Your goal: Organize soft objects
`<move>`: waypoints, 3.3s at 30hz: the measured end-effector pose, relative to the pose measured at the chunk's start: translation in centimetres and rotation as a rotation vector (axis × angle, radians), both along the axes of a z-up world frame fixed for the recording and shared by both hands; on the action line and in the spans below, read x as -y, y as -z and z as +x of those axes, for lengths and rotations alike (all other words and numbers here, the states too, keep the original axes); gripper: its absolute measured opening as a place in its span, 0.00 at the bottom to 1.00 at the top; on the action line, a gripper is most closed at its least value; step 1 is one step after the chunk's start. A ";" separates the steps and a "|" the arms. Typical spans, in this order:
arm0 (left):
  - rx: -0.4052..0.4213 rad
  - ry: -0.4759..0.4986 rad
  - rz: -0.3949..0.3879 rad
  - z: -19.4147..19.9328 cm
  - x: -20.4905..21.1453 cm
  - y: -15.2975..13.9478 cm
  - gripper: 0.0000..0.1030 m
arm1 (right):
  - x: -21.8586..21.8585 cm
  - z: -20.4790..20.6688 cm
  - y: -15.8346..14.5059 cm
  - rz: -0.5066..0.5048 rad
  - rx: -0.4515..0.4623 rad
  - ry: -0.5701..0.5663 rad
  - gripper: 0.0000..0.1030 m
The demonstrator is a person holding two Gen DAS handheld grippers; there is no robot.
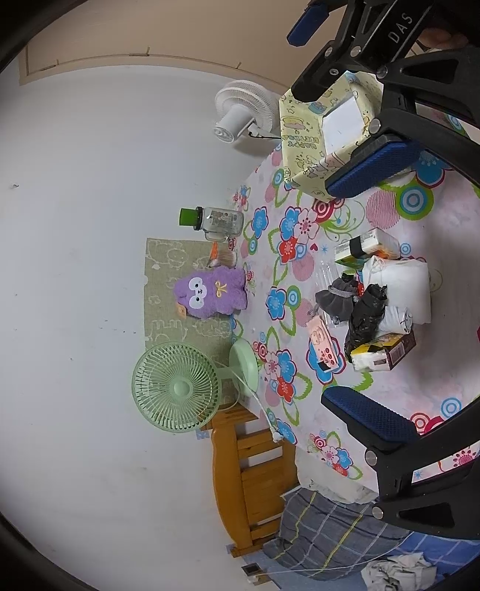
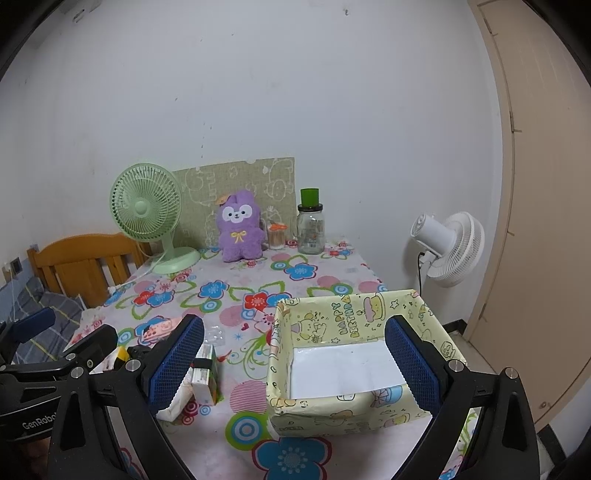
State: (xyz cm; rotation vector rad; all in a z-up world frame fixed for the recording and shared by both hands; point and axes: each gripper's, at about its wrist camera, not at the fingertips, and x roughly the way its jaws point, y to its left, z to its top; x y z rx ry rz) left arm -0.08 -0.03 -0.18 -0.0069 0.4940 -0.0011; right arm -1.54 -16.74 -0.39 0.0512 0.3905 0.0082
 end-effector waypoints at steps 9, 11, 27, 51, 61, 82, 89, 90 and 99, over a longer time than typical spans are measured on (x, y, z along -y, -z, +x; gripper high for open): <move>0.008 0.000 0.002 -0.3 0.0 -0.1 0.99 | 0.0 -0.3 -0.1 -0.001 0.014 -0.002 0.97; 0.009 0.001 0.003 -0.3 0.0 -0.2 0.99 | 0.0 -0.4 -0.1 -0.002 0.016 -0.002 0.97; 0.012 0.000 0.003 -0.4 -0.2 -0.2 0.99 | -0.3 -0.7 -0.5 -0.002 0.026 -0.001 0.97; 0.017 -0.004 0.002 -0.4 -0.3 -0.4 0.99 | -0.3 -0.7 -0.5 -0.001 0.028 0.000 0.97; 0.015 -0.006 0.002 -0.3 -0.4 -0.3 0.99 | -0.2 -0.5 -0.5 0.001 0.024 -0.001 0.97; -0.035 -0.025 0.003 2.3 -2.3 1.9 0.94 | -2.5 2.7 0.7 -0.005 -0.030 -0.025 0.90; -0.086 -0.050 -0.019 3.7 -3.9 3.3 0.94 | -4.4 4.4 1.6 -0.023 -0.068 -0.052 0.89; -0.092 -0.052 -0.019 3.9 -4.0 3.4 0.94 | -4.7 4.6 1.8 -0.027 -0.073 -0.054 0.89; -0.129 -0.063 -0.014 5.0 -5.4 4.8 0.92 | -6.5 6.3 2.7 -0.030 -0.107 -0.083 0.88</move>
